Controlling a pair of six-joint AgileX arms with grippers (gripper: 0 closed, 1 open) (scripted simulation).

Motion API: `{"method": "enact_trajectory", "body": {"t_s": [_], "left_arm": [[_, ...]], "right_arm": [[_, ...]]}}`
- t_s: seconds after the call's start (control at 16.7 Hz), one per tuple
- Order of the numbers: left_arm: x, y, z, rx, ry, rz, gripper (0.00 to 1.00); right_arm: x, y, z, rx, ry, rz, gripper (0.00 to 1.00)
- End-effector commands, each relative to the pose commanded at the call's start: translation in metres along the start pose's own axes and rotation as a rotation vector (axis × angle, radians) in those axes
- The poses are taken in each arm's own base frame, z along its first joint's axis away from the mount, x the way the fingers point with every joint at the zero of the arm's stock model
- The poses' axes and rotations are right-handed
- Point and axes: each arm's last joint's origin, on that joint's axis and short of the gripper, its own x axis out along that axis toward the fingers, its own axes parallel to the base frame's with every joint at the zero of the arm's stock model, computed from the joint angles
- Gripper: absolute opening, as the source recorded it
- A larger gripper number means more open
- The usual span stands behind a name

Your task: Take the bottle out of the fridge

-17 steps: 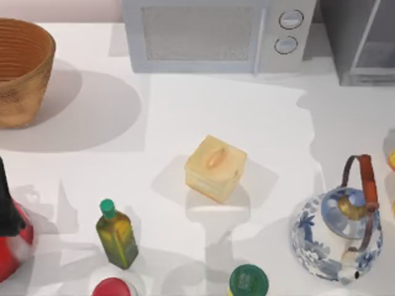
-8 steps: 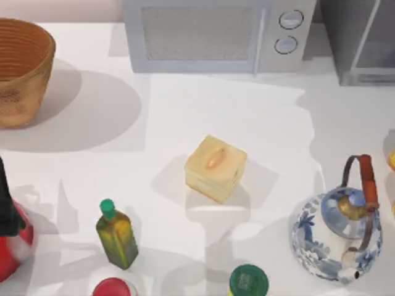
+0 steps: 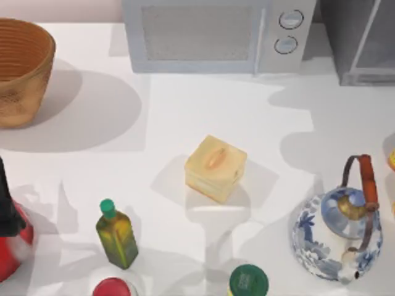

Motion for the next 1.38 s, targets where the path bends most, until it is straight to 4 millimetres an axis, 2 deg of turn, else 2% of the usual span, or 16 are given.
{"method": "enact_trajectory", "body": {"t_s": [0.18,0.3,0.42,0.66,0.84,1.2,1.38], "left_arm": [[0.000,0.000,0.000,0.000,0.000,0.000,1.00],[0.000,0.000,0.000,0.000,0.000,0.000,1.00],[0.000,0.000,0.000,0.000,0.000,0.000,1.00],[0.000,0.000,0.000,0.000,0.000,0.000,1.00],[0.000,0.000,0.000,0.000,0.000,0.000,1.00],[0.000,0.000,0.000,0.000,0.000,0.000,1.00],[0.000,0.000,0.000,0.000,0.000,0.000,1.00]], "right_arm": [[-0.001,0.000,-0.002,0.002,0.004,0.000,0.00],[-0.009,-0.001,0.002,0.002,-0.006,-0.002,0.00],[-0.026,-0.002,0.003,0.003,-0.008,-0.002,0.00],[-0.076,0.000,-0.006,0.008,0.027,0.000,0.00],[-0.098,0.000,-0.003,0.003,0.009,0.001,0.00],[-0.099,0.002,-0.004,0.005,0.010,0.005,0.00],[-0.106,0.005,0.005,0.007,0.013,0.003,0.00]]}}
